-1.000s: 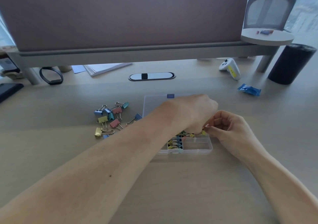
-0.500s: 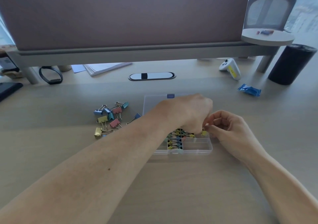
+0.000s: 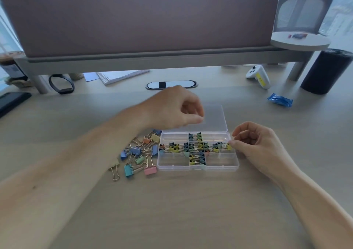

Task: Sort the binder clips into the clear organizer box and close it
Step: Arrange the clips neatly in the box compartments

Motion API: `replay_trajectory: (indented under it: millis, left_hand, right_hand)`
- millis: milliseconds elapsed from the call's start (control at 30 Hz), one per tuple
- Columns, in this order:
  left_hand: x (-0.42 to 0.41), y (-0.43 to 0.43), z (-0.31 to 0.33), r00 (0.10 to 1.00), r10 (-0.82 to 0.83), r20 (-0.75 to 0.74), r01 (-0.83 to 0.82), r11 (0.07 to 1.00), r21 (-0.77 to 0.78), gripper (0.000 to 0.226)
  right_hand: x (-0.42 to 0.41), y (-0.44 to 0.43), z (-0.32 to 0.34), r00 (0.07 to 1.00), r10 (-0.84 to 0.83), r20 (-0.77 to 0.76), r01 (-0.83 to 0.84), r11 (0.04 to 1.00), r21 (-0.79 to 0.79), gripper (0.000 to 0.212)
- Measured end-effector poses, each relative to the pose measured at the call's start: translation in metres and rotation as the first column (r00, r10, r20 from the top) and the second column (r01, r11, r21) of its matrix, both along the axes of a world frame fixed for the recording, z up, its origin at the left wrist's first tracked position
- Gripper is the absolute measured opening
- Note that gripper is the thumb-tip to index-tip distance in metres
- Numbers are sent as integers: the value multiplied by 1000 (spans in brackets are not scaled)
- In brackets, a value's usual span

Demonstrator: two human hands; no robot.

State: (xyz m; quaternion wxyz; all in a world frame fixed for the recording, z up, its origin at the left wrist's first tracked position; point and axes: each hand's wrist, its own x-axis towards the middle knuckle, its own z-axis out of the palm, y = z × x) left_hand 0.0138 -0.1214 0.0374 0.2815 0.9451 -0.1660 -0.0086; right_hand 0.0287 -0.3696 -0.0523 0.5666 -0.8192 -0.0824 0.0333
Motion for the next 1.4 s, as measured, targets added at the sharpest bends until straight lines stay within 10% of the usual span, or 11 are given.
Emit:
replay_trajectory:
  millis: [333,800,1033,1200,1400]
  left_hand:
    - [-72,77,-3,955,232,-184,-152,917,370,16]
    - [-76,70,-26,972,185,-146,-106,896,431,20]
    - [-74,57,-6,980,136,-144,-140,990,-21,19]
    - [-56,27,-4,992,38,-122,-92,873,-480,34]
    - [-33,-24,-8,993,69,-91,-111,763,-637,11]
  right_hand:
    - [-3,2,0,999,-27,31,27,999,-25,17]
    - [-3,1,0,999,-22,31,23,999,-34,15]
    - [-1,0,-3,999,-27,28,29,999,-45,17]
    - [-2,0,-2,999,-25,32,26,998,-54,15]
    - [0,-1,-4,999,-21,36,22,999,-45,15]
